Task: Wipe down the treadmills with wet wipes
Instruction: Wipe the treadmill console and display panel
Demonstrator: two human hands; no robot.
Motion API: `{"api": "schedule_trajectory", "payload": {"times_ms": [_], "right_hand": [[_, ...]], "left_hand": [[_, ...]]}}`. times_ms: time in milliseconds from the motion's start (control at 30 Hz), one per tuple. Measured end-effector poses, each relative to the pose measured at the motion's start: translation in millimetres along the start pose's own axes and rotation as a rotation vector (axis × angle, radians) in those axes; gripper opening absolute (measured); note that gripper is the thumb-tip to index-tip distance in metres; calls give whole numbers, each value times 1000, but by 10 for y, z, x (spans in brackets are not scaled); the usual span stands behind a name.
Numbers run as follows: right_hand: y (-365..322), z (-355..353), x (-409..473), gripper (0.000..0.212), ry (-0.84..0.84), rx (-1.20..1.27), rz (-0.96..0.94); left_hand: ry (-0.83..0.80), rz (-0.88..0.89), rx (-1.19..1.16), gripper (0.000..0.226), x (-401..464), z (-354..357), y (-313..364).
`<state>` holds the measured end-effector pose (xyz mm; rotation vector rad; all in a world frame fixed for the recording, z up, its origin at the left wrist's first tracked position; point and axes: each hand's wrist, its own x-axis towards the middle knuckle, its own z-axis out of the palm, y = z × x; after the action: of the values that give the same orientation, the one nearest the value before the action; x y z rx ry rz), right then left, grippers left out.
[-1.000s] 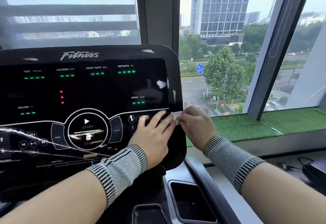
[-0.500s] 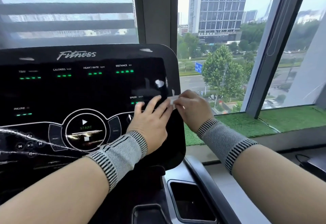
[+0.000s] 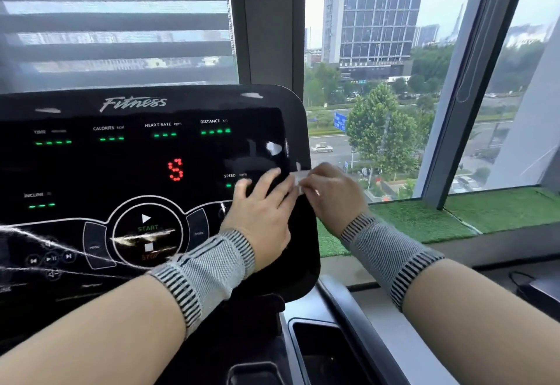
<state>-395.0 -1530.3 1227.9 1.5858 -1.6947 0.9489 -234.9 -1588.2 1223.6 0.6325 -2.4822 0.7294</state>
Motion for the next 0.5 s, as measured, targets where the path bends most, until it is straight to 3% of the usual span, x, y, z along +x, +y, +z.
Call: {"api": "schedule_trajectory", "payload": {"times_ms": [100, 300, 500], "right_hand": [[-19, -23, -171, 7, -19, -6, -41], [21, -17, 257, 7, 29, 21, -8], [12, -22, -96, 9, -25, 1, -23]], "left_hand": [[-13, 43, 7, 64, -139, 48, 52], [10, -40, 5, 62, 162, -66, -74], [14, 35, -2, 60, -79, 59, 13]]}}
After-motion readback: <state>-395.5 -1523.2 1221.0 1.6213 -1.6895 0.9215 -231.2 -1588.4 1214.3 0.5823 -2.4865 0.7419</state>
